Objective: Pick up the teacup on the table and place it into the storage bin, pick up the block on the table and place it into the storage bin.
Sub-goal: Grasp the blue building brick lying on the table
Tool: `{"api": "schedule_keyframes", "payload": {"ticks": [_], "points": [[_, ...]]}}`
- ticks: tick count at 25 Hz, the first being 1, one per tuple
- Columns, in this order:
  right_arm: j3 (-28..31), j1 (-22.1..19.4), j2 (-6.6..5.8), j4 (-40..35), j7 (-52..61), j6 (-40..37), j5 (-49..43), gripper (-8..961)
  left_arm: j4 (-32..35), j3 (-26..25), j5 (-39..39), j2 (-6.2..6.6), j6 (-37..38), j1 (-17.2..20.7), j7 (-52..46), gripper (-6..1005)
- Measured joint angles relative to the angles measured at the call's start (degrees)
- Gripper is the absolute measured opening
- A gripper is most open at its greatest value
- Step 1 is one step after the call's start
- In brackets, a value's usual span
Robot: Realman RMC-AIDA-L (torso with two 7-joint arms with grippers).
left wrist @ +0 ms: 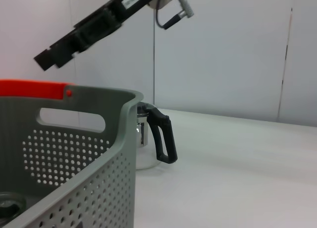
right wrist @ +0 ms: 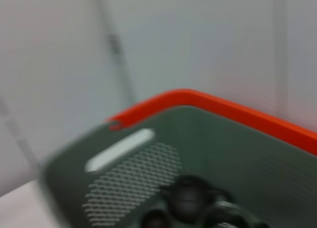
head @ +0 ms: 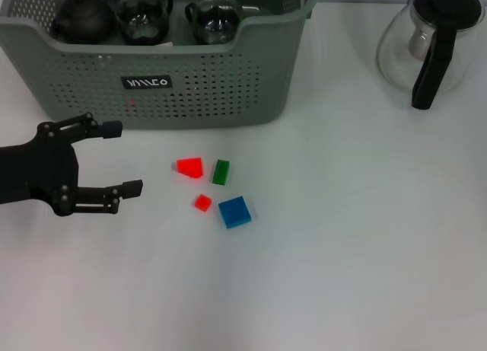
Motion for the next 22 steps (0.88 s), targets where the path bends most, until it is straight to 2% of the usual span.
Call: {"api": "schedule_keyframes", "payload": {"ticks": [3, 5, 8, 9, 10, 13, 19, 22], "points": [[-0.58, -2.97, 1.07, -5.88, -6.10, -6.80, 3.17, 878, 0.00, 0.18, 0.06, -0.04, -0.02, -0.03, 0.00, 920], [-1.69, -5.08, 1.13, -8.08, -8.65, -10.60, 5.96, 920, 0.00, 0.18, 0.08, -0.07, -0.13, -0.06, 0.00, 920], [-3.28, -8.28, 0.81, -9.81, -10.94, -17.62, 9.12, 918, 0.05, 0.17, 0.09, -0.04, -0.21, 0.04, 0.00, 920], [-3.53, -10.29, 0.80, -10.69, -12.33, -22.35, 8.97, 918, 0.10, 0.17, 0.09, -0.01, -0.21, 0.10, 0.00, 920], [-3.53, -10.29, 0.80, -10.69, -12.33, -22.35, 8.97, 917, 0.10, 0.17, 0.09, -0.01, -0.21, 0.10, 0.00, 919], [-4.13, -13.91, 0.91, -11.17, -16.15, -28.31, 8.67, 916, 0.08, 0.01, 0.19, 0.42, -0.49, 0.10, -0.02, 919], [-7.42, -18.98, 0.88, -10.28, -21.78, -28.33, 8.25, 915, 0.19, -0.93, 0.50, 0.57, -0.84, -0.47, -0.28, 918], [-7.97, -19.68, 1.06, -9.07, -23.33, -26.63, 6.77, 916, 0.16, -1.06, 0.25, 0.15, -1.42, -0.61, -0.28, 918]]}}
